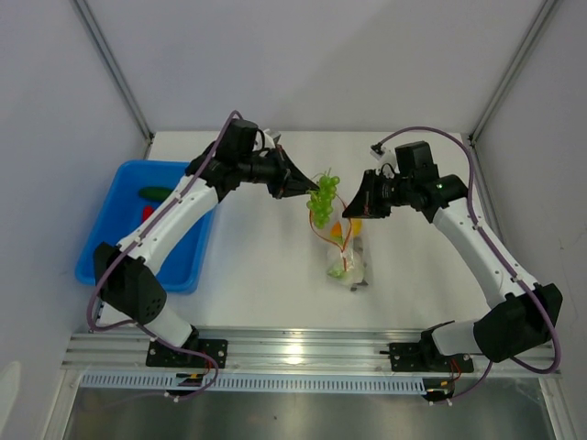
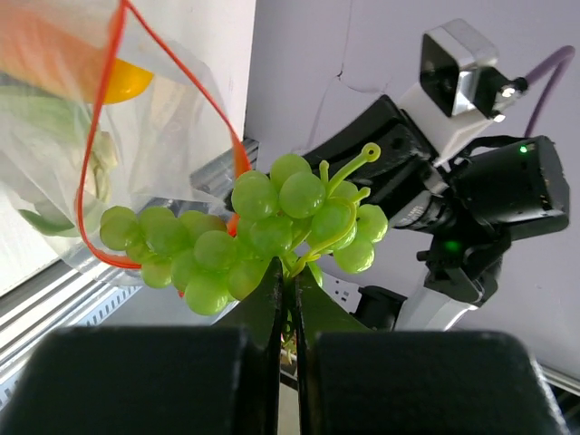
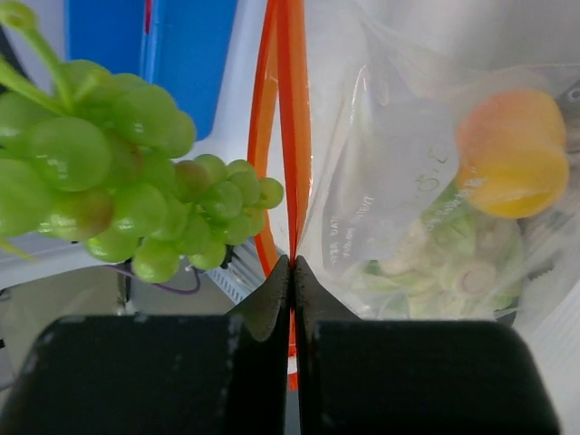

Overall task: Place the food in the zip-top bag and seal the zipper
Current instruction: Place the fake fruit in the zipper food storage bag.

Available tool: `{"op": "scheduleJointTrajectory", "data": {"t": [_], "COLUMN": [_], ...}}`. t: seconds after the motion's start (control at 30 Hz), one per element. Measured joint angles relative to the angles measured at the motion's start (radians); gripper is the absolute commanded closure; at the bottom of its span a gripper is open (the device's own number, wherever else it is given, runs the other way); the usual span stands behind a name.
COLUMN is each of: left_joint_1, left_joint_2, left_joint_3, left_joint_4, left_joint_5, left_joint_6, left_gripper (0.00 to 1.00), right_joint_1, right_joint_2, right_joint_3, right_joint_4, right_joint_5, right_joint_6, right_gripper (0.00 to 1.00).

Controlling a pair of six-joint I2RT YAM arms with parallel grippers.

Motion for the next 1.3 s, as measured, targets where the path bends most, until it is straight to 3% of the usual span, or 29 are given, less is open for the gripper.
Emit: {"op": "scheduleJointTrajectory", "data": {"t": [0.3,0.9,1.03,1.07,1.13,1.17,1.3], "left_joint_1": [-0.031,-0.045,-0.045,-0.045,-0.046,-0.046,-0.047], "left_joint_2": [0.071,0.091,0.091,0.091,0.091,0.091,0.090], "left_joint_3": [-0.028,-0.129,-0.132,-0.132,-0.132,-0.132,-0.132], "left_joint_4": [0.005,-0.011,-0.030,-0.033,-0.041,-0.044,-0.051], "left_joint_5": [0.006,0.007,0.004,0.003,0.003,0.003,0.003], "left_joint_6": [0.027,0.080,0.098,0.103,0.113,0.116,0.128], "left_gripper": [0.99,0.98,0.77,0.63,0.52,0.40,0.21], "right_joint_1": [-0.010,-0.043,-0.051,-0.051,-0.051,-0.051,-0.051], "right_joint_2": [0.000,-0.019,-0.023,-0.023,-0.023,-0.023,-0.025], "right_joint_3": [0.000,0.000,0.000,0.000,0.000,0.000,0.000], "right_joint_4": [0.009,0.009,0.009,0.010,0.010,0.010,0.014], "right_joint_5": [-0.106,-0.111,-0.111,-0.110,-0.111,-0.111,-0.111], "right_joint_6": [0.026,0.036,0.037,0.037,0.037,0.038,0.038], "right_gripper": [1.00,1.00,1.00,1.00,1.00,1.00,1.00]}}
